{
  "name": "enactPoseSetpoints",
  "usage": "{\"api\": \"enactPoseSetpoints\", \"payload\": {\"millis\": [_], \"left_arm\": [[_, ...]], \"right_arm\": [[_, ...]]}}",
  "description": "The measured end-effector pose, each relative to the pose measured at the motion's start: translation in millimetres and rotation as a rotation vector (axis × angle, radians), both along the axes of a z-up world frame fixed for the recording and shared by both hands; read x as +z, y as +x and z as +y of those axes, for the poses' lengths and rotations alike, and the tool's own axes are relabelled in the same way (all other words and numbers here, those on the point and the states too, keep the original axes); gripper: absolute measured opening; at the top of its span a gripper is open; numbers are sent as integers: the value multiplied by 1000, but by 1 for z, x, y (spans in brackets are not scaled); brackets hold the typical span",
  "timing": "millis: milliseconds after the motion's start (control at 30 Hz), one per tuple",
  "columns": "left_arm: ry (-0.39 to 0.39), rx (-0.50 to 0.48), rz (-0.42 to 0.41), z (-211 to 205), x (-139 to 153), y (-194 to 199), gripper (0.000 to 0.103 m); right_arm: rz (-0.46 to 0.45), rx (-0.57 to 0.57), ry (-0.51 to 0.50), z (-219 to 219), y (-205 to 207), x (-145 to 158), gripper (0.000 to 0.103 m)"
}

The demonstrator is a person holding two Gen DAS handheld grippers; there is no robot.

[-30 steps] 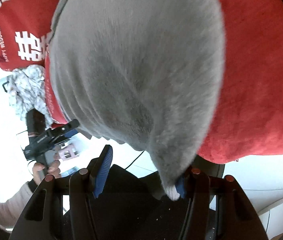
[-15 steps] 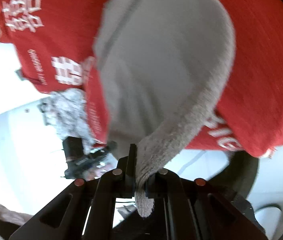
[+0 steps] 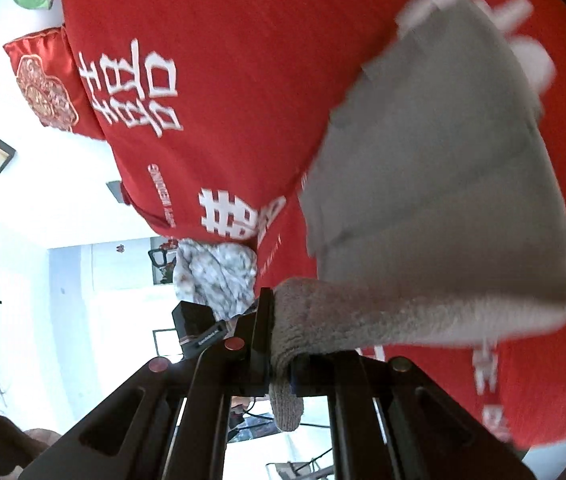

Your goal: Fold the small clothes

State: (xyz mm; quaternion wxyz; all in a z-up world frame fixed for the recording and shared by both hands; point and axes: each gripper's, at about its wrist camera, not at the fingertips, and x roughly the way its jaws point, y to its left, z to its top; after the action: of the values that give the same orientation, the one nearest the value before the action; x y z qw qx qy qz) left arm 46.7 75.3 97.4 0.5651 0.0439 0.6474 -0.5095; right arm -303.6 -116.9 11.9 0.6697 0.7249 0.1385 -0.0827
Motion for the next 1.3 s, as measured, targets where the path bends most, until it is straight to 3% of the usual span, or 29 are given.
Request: {"api": "enactPoseSetpoints", "payload": {"millis": [267,400,533,667,733,767,833,900,1067,1200,1300], "left_arm": [[16,-18,-103,-114,-17,29,10],[76,-2,-145,-158,-48,39,10],[168,33,-190,-175,-82,45,10],[281,76,-231,-180,-99,54,11],[278,79,-276,-181,-91,57,12],[279,80,-300,-182,-86,58,19],[270,83,-388,-184,-69,60,73],[241,77,-442,-184,-56,57,75],[245,-3,-373,-186,-61,44,75],[319,-42,-378,-191,-95,25,75],[384,-6,-382,-189,-117,25,75]], "right_arm": [[49,-41,17,-118,29,-28,7],[106,-34,29,-157,42,-55,7],[173,-40,79,-180,57,-89,7],[220,-63,125,-191,55,-111,14],[211,-81,128,-194,53,-112,31],[211,-94,125,-196,51,-111,45],[196,-133,129,-199,45,-109,49],[168,-180,162,-200,36,-109,49],[141,-160,159,-196,35,-104,49],[222,-104,138,-195,49,-109,49],[314,-89,136,-195,50,-121,49]]}}
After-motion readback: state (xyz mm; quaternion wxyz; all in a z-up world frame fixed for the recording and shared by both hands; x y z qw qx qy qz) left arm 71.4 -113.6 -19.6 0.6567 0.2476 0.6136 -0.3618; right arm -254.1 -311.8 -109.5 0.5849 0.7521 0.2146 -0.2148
